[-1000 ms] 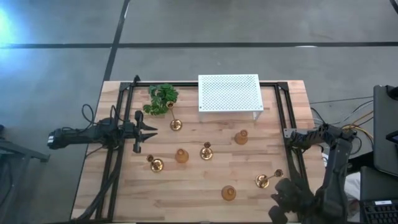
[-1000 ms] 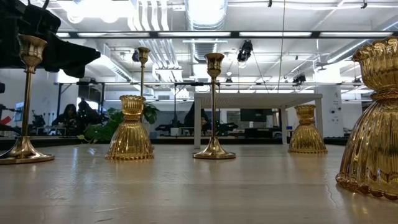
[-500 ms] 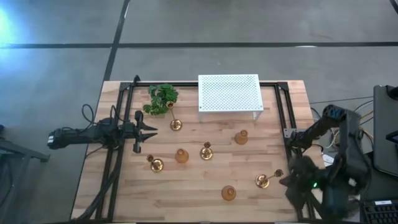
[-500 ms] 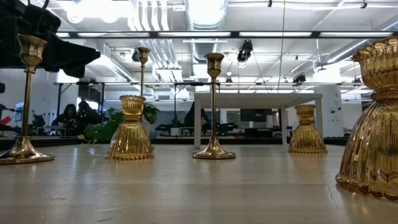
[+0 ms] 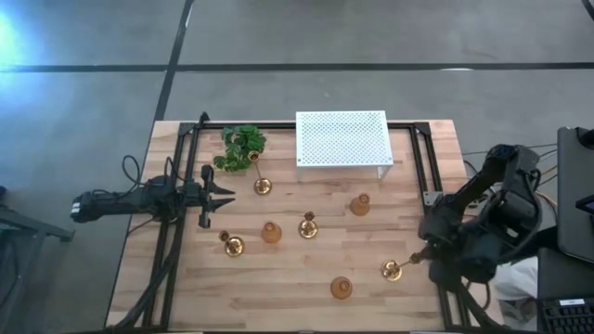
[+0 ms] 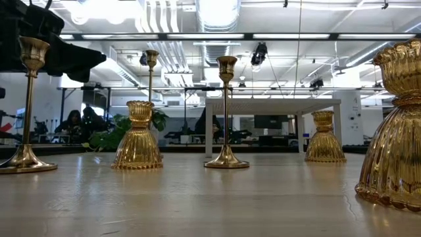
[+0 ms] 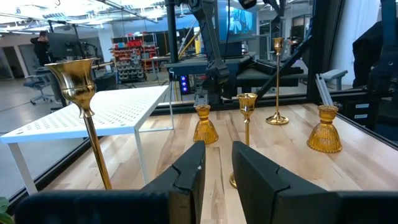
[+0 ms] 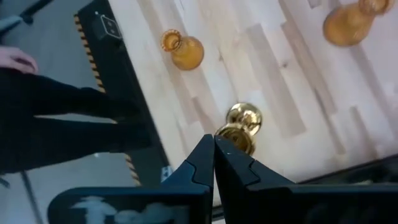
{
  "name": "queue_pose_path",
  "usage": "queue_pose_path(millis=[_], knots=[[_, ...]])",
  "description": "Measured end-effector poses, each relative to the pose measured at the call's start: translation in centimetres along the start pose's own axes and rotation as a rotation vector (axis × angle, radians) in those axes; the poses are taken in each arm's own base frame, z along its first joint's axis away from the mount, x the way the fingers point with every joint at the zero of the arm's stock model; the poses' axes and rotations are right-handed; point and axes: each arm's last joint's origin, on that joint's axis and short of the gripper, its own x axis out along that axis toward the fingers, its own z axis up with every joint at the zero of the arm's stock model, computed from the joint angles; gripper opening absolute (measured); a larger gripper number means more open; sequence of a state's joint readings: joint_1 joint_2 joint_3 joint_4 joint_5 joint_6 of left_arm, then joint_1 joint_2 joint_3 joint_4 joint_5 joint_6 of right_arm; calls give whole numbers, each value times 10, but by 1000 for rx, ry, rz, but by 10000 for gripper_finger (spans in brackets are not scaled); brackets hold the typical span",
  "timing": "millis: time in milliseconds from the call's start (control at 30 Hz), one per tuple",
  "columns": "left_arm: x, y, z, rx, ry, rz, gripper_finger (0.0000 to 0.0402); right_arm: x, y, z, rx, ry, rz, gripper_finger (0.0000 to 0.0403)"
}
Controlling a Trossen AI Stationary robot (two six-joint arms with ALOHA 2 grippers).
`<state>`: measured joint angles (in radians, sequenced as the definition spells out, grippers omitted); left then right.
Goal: Pick & Place candle stick holders
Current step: Put the bottom right gold candle holder on the shelf
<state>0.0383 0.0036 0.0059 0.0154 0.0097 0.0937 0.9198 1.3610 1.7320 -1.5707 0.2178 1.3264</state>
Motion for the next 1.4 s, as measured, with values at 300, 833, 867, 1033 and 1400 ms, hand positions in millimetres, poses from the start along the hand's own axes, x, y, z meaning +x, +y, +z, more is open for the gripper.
queue_pose_path(millis=[300, 833, 867, 1033, 1400], knots=[[0, 0, 0, 0, 0, 0, 85, -4, -15, 6, 2, 40, 21, 28], [0, 0, 0, 0, 0, 0, 85, 20, -17, 1, -106, 141, -49, 159], [0, 0, 0, 0, 0, 0, 85, 21, -17, 2, -105, 141, -51, 159], [0, 0, 0, 0, 0, 0, 85, 26, -13, 2, -106, 146, -68, 146], [0, 0, 0, 0, 0, 0, 85, 33, -9, 4, -99, 134, -98, 121]])
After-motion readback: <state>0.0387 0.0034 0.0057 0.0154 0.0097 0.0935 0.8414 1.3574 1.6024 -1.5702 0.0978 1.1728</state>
